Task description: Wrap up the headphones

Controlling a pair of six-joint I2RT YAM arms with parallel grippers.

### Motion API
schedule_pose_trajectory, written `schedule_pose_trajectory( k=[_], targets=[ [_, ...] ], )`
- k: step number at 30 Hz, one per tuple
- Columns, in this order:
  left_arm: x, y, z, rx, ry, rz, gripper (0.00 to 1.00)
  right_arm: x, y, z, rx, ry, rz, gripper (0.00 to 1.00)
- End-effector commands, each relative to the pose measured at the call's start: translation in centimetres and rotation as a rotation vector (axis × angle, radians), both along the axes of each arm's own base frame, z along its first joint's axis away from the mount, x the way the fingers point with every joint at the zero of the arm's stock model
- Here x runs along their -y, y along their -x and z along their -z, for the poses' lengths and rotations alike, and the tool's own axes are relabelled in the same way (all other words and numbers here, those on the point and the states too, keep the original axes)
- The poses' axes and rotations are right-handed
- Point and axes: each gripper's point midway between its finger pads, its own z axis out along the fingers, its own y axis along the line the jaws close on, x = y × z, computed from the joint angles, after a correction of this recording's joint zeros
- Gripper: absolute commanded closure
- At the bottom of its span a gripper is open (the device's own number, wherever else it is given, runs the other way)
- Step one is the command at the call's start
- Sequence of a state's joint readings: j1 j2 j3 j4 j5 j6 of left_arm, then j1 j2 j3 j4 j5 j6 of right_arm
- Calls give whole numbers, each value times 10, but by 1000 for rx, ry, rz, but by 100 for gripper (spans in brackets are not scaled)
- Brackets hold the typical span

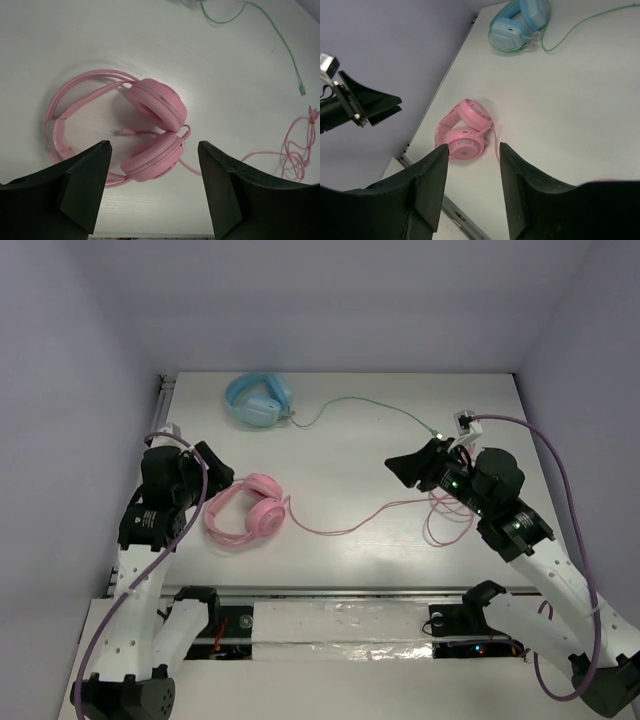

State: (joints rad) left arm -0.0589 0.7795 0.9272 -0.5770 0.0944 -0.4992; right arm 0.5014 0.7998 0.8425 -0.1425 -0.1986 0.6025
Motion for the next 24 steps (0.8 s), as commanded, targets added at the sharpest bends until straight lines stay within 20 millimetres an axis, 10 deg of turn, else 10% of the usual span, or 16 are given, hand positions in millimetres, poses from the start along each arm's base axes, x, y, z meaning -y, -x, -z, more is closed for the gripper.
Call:
schedule_pose_trajectory(
  k=[1, 5, 10, 13, 17, 24],
  targets=[
    [-10, 7, 20, -108, -22, -64, 32, -6, 11, -22, 73, -40, -49, 50],
    [-18, 12, 27, -215, -54, -96, 45, -13, 19, -24, 75, -53, -105, 100],
    [-40, 24, 47, -333, -149, -190, 86, -20, 31, -32, 92, -97, -179, 100],
    [-53, 32, 75, -451, -207, -246, 93, -17, 28, -30, 90, -92, -152, 100],
    [-53, 41, 104, -558, -213, -252, 79, -18, 27, -22, 80, -93, -151, 96],
    [-56, 38, 143, -649, -205, -239, 41, -19, 26, -10, 85, -86, -155, 59]
  ],
)
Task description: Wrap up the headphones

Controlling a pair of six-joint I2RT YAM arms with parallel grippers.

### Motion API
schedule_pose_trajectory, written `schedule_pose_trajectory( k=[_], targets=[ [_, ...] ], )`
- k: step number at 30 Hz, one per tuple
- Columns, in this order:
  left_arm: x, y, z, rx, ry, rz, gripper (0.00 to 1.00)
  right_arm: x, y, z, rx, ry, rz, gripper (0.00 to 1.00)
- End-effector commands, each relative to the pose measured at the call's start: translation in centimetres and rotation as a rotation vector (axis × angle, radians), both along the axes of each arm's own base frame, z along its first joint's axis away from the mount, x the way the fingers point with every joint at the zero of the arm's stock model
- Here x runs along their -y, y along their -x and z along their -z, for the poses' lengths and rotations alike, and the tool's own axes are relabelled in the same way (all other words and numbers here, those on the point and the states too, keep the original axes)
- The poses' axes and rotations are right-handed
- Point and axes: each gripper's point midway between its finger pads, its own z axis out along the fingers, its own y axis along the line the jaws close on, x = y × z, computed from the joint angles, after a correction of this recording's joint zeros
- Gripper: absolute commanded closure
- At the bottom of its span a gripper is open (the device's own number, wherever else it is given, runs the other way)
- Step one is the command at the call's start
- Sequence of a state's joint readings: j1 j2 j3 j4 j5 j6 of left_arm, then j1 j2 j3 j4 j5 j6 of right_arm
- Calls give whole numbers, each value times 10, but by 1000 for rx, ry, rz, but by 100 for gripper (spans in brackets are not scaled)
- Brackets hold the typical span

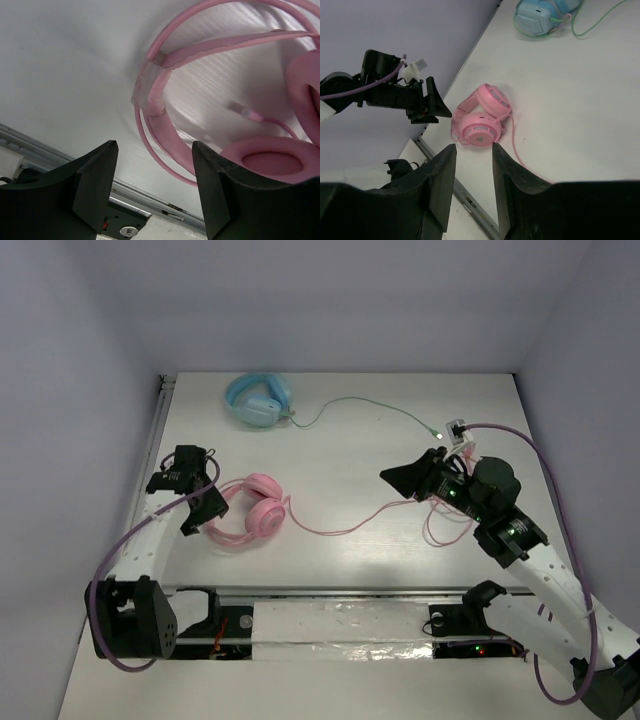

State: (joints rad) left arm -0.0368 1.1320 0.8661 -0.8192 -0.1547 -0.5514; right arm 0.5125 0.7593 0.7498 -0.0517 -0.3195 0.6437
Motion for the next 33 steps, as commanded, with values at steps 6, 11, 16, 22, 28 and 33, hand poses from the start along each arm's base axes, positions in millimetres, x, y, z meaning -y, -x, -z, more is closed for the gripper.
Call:
schedule_pose_trajectory(
  k=[6, 11, 16, 22, 28, 33],
  targets=[
    [-3, -9, 38, -79, 16, -11, 42, -5, 6, -17, 88, -35, -46, 58],
    [-1, -10, 58, -146, 38, -15, 42, -5, 6, -15, 86, -35, -41, 57],
    [2, -10, 72, -188, 55, -9, 43, -1, 7, -19, 102, -34, -24, 56],
    [4, -5, 86, -249, 68, 0, 43, 2, 5, -19, 109, -25, -8, 56],
    [11, -9, 105, -281, 107, 17, 50, 5, 2, -15, 99, -21, 20, 56],
    [17, -16, 109, -262, 136, 42, 90, 4, 1, -13, 94, -18, 20, 56]
  ],
)
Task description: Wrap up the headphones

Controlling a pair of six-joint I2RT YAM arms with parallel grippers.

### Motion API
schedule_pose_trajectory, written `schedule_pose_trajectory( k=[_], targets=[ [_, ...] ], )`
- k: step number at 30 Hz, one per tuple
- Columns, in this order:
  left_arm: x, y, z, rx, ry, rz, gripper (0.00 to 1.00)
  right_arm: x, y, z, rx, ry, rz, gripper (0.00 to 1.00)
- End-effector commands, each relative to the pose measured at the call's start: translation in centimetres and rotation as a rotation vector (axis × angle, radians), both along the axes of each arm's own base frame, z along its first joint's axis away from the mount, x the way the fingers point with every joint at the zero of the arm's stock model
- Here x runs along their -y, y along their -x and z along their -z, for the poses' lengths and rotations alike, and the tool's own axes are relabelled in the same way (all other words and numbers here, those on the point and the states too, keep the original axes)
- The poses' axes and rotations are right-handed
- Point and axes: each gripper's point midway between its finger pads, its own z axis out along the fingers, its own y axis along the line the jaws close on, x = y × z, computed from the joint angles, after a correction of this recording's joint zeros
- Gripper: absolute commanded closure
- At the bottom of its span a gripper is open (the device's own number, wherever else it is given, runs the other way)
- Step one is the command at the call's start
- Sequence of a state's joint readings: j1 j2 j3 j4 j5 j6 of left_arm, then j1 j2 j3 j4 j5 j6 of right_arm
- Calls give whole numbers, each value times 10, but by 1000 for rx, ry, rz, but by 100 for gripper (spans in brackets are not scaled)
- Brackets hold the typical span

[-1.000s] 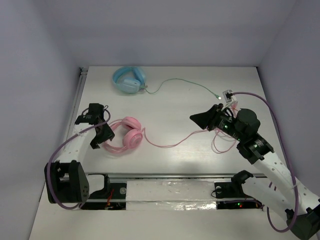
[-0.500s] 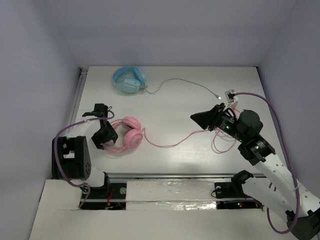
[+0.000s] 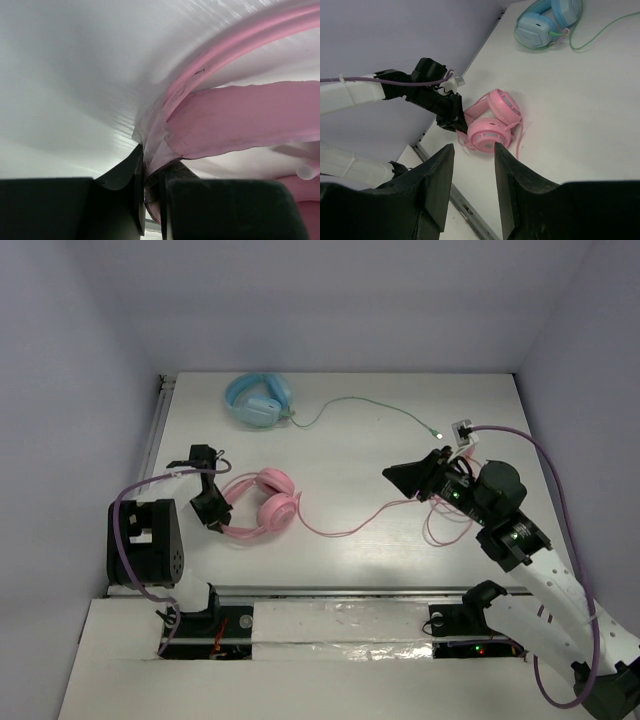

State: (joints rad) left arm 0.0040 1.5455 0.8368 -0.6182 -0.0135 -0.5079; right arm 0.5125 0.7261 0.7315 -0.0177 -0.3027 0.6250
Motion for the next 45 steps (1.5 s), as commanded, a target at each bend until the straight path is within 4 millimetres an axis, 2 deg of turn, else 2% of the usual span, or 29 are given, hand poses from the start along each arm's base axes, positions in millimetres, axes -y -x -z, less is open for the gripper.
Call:
schedule_pose_trajectory(
  k=[1, 4, 5, 6, 7, 8, 10, 12, 14, 15, 17, 18, 19, 20, 21, 22, 23, 24, 26, 28, 30, 36, 38, 39, 41, 42, 44, 45],
  targets=[
    [8, -1, 20, -7, 46, 26, 100, -1, -2, -4, 36, -6, 5, 56],
    [15, -5, 14, 14, 90, 72, 100, -2, -7, 2, 20, 1, 16, 57],
    [18, -14, 4, 55, 105, 87, 100, -3, -8, 4, 19, 4, 13, 62],
    [19, -19, -3, 82, 112, 102, 100, -5, -12, 9, 3, 11, 11, 69],
    [20, -25, -12, 116, 119, 121, 100, -8, -12, 12, -4, 16, -1, 95],
    [19, -40, -34, 196, 109, 154, 100, -10, -14, 16, -10, 27, -7, 100],
    [22, -49, -58, 268, 119, 175, 100, -17, -17, 22, -22, 44, -42, 100],
    [40, -62, -97, 407, 208, 217, 100, -23, -21, 21, -15, 55, -67, 100],
    [57, -66, -130, 517, 294, 255, 100, -30, -26, 28, -31, 76, -94, 100],
    [62, -70, -142, 556, 317, 268, 100, -33, -28, 24, -24, 72, -103, 100],
    [73, -71, -161, 602, 367, 304, 100, -39, -33, 30, -32, 75, -120, 87],
    [77, -76, -172, 650, 382, 319, 100, -43, -36, 27, -15, 65, -132, 77],
    [81, -78, -182, 682, 408, 314, 100, -48, -33, 27, -9, 62, -168, 54],
    [90, -77, -196, 726, 463, 335, 100, -53, -37, 34, -14, 70, -191, 45],
    [95, -82, -207, 778, 488, 348, 100, -57, -38, 34, -4, 72, -212, 40],
    [103, -78, -216, 796, 550, 351, 100, -63, -35, 39, 3, 91, -269, 31],
    [107, -79, -224, 822, 575, 357, 100, -64, -33, 35, 23, 95, -286, 28],
    [110, -82, -229, 849, 593, 366, 100, -66, -35, 43, 6, 114, -295, 25],
    [120, -76, -231, 838, 658, 390, 100, -66, -38, 43, 41, 144, -298, 19],
    [126, -73, -233, 836, 698, 411, 100, -67, -38, 44, 59, 153, -311, 17],
    [131, -72, -244, 888, 745, 416, 100, -70, -39, 45, 91, 159, -332, 16],
    [140, -67, -275, 961, 823, 459, 100, -74, -57, 86, 43, 239, -322, 25],
    [144, -63, -285, 982, 863, 471, 100, -76, -60, 100, 16, 238, -321, 32],
    [145, -64, -292, 1000, 870, 473, 100, -77, -64, 96, 42, 222, -311, 36],
    [144, -65, -304, 1024, 871, 468, 100, -72, -66, 103, 43, 207, -259, 51],
    [144, -65, -315, 1056, 872, 478, 100, -70, -69, 96, 79, 185, -231, 54],
    [143, -65, -330, 1089, 898, 458, 100, -61, -72, 103, 80, 177, -163, 54],
    [144, -66, -340, 1113, 907, 455, 100, -57, -75, 95, 97, 162, -120, 54]
  ],
)
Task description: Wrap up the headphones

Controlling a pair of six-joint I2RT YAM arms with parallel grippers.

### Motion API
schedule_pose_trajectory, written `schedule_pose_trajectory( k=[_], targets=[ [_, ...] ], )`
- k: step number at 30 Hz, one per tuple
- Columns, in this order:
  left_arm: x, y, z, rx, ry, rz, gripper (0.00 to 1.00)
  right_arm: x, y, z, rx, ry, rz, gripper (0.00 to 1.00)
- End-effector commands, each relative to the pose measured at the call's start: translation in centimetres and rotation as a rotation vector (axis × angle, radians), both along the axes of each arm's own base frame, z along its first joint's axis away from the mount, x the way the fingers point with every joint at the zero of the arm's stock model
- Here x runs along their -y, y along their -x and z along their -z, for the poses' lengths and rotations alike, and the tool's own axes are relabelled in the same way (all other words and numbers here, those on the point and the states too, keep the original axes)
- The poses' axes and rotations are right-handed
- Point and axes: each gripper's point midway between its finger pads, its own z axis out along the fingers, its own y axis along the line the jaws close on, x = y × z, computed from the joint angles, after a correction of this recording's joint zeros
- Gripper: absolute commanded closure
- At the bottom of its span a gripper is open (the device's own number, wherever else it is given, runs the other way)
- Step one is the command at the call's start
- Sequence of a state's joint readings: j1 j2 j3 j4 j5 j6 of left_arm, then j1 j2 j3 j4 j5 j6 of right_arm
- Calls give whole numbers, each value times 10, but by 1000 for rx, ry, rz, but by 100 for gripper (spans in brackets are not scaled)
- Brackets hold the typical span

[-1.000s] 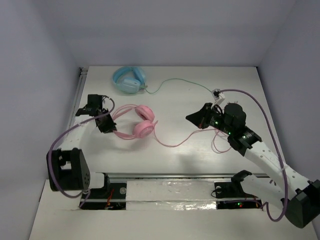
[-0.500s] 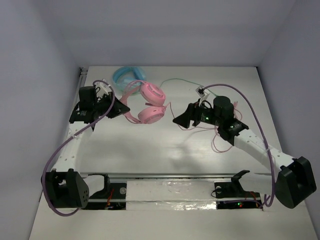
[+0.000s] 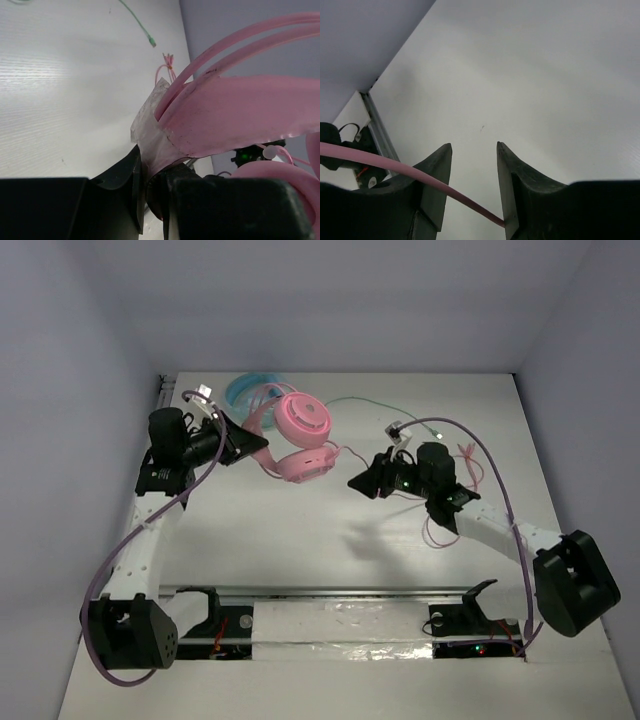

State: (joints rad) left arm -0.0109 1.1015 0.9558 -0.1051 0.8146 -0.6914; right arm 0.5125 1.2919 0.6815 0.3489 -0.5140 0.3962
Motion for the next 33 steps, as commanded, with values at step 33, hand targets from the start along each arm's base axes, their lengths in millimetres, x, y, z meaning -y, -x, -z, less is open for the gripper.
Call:
schedule_pose_trajectory(
  k=[33],
  targets=[
    [-7, 0, -157, 280, 234, 3, 100, -9, -19, 19, -7, -176, 97, 24]
  ],
)
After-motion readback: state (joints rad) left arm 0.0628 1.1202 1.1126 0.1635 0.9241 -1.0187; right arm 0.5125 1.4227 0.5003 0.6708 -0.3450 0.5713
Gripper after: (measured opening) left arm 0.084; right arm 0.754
